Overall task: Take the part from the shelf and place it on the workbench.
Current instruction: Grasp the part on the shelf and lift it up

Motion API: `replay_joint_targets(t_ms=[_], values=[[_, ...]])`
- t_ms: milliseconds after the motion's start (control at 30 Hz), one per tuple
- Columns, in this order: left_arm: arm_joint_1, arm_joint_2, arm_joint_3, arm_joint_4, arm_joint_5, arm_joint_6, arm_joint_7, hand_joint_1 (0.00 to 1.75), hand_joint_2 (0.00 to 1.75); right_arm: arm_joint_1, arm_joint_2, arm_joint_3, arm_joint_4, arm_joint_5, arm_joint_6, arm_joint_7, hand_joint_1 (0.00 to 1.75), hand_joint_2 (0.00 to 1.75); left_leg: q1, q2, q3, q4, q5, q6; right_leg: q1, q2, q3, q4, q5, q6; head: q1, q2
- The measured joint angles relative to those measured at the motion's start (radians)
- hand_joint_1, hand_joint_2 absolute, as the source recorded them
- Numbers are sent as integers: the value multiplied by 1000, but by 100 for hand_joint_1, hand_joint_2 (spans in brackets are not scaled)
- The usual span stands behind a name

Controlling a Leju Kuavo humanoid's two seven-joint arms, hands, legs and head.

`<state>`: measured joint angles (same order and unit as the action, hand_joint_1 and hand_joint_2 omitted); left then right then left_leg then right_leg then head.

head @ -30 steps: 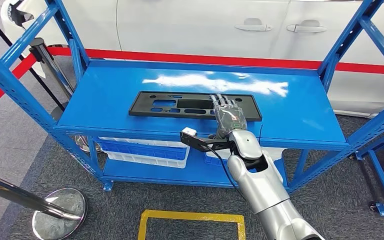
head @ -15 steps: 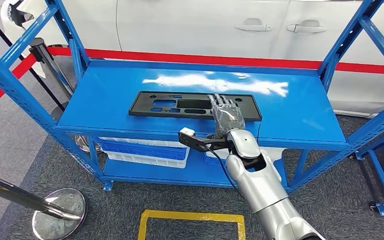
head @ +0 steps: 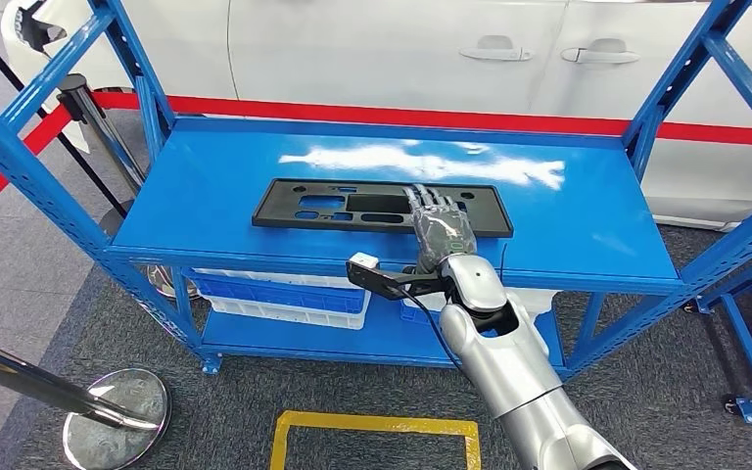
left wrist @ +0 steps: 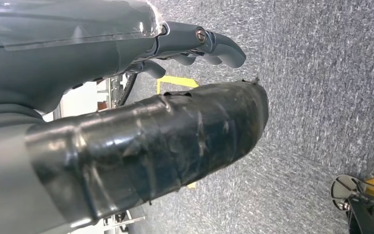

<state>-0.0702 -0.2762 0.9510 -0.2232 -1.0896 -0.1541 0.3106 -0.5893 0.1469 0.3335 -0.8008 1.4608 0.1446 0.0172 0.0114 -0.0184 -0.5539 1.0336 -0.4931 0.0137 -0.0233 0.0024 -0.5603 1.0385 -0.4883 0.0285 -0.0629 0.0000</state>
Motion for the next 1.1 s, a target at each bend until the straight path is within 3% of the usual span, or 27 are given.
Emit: replay_joint_targets(t_ms=[500,600,667,733,833,867,900,933,1000,1033,1100], values=[[-1,1,0,0,-2,0,-7,0,0,-1,1,5,4,-1,0,0,0,175,-2,-1,-9,11,0,1,-2,0,-3,-1,5,6,0,0],[-1,1,0,0,-2,0,-8,0,0,-1,3,5,4,-1,0,0,0,175,-2,-1,-15,16,0,6,-3,0,-5,-4,9,12,0,0],[-2,1,0,0,-3,-1,-11,0,0,-3,6,5,3,-1,0,0,0,175,2,0,-13,8,5,17,-3,-1,-4,-6,9,18,0,0],[-3,1,0,0,-4,-2,-16,0,0,-7,7,5,3,-1,0,0,0,175,7,1,-9,-5,13,29,-2,-1,-25,37,-18,20,0,0],[-3,1,0,0,-7,-2,-21,0,0,-8,7,6,8,-1,0,0,0,175,6,2,-9,-9,16,35,0,-1,-121,219,-93,20,0,0],[-3,1,0,0,-8,-2,-21,0,0,-7,7,6,10,-1,0,0,0,175,4,1,-8,-9,15,35,0,-1,-146,259,-96,19,0,0],[-3,1,1,0,-8,-2,-22,0,0,-6,7,6,12,-1,0,0,0,175,3,0,-7,-9,14,34,1,-1,-155,262,-79,17,0,0],[-3,2,1,0,-8,-2,-22,0,0,-6,7,6,14,-1,0,0,0,175,2,-2,-4,-9,12,33,1,-1,-144,225,-44,12,0,0],[-3,1,1,0,-8,-2,-22,0,0,-9,7,6,14,-1,0,0,0,175,1,-4,3,-9,6,28,7,0,-92,97,31,-2,0,0],[-3,0,1,0,-8,-2,-22,0,0,-11,7,6,15,-1,0,0,0,175,1,-5,4,-9,4,24,12,0,-70,44,51,-10,1,0],[-3,-1,1,1,-8,-3,-23,0,0,-12,7,6,16,-1,0,0,0,175,2,-5,1,-10,2,14,21,1,-55,6,50,-23,1,0]])
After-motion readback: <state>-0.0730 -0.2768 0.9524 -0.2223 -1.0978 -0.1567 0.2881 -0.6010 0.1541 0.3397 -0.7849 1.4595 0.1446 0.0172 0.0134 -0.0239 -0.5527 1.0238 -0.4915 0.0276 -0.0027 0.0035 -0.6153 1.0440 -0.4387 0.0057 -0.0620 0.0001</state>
